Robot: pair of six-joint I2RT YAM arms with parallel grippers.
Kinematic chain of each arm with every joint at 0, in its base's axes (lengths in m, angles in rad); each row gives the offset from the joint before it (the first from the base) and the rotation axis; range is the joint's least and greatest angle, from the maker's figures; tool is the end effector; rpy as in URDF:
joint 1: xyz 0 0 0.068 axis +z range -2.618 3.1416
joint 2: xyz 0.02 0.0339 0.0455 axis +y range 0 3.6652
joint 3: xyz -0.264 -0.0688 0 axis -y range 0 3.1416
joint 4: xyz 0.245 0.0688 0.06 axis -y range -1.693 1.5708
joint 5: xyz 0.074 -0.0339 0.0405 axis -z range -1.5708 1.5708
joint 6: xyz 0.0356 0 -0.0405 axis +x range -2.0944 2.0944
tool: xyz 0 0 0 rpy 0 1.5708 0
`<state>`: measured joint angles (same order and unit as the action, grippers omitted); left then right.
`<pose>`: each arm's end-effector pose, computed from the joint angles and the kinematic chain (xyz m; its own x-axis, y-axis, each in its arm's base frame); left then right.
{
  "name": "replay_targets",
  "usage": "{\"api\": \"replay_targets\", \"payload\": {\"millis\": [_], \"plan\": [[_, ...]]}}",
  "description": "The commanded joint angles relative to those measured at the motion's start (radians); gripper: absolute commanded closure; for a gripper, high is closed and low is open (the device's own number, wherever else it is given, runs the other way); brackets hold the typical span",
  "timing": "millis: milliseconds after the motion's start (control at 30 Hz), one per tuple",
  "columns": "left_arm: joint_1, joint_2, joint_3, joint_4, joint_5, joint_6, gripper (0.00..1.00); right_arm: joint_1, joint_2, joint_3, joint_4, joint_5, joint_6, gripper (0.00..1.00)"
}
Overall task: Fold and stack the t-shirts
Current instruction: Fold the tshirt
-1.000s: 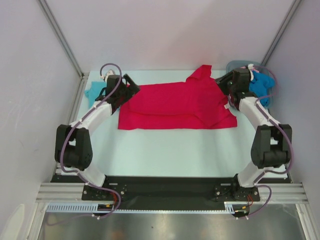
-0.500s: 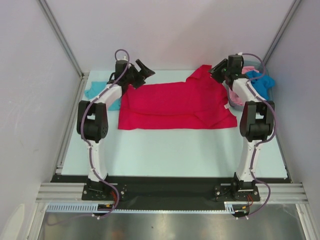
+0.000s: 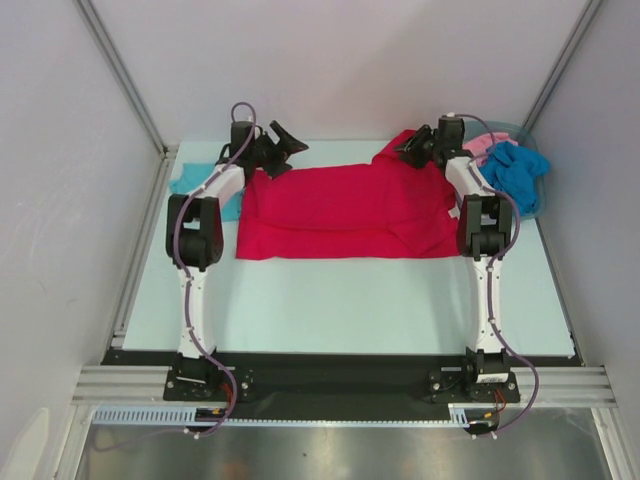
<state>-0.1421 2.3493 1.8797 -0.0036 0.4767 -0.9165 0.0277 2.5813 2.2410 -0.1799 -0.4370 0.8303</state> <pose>0.5372 -0.0934 0.1960 -0.6952 -0.6127 -0.3758 -0.0353 0.5513 -0.8336 0.5862 0.0313 0.1758 -0.6247 0.6517 -0.4301 0.1022 0.6143 0.7824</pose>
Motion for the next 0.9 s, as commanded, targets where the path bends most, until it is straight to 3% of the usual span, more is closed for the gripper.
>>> {"api": "replay_targets", "payload": {"millis": [0,100,233,433,467,600,867], "plan": [[-0.008,-0.01,0.061,-0.09,-0.029,0.099,0.0,0.04,0.023,0.088,-0.024,-0.051,-0.03,0.57],[-0.016,-0.018,0.099,-0.275,-0.131,0.171,0.0,0.061,0.031,0.083,-0.053,-0.031,-0.051,0.56],[-0.031,-0.045,0.128,-0.392,-0.26,0.226,0.0,0.08,-0.019,-0.01,-0.099,0.069,-0.114,0.55],[-0.033,-0.09,0.104,-0.438,-0.365,0.266,0.0,0.077,-0.156,-0.112,-0.228,0.437,-0.174,0.55],[-0.033,-0.093,0.095,-0.435,-0.363,0.268,0.0,0.063,-0.176,-0.191,-0.213,0.501,-0.174,0.55],[-0.034,-0.108,0.07,-0.412,-0.354,0.265,0.0,0.002,-0.269,-0.354,0.02,0.407,-0.108,0.55],[-0.042,-0.134,0.055,-0.409,-0.366,0.277,0.0,-0.02,-0.07,-0.109,0.074,0.195,-0.089,0.55]]}}
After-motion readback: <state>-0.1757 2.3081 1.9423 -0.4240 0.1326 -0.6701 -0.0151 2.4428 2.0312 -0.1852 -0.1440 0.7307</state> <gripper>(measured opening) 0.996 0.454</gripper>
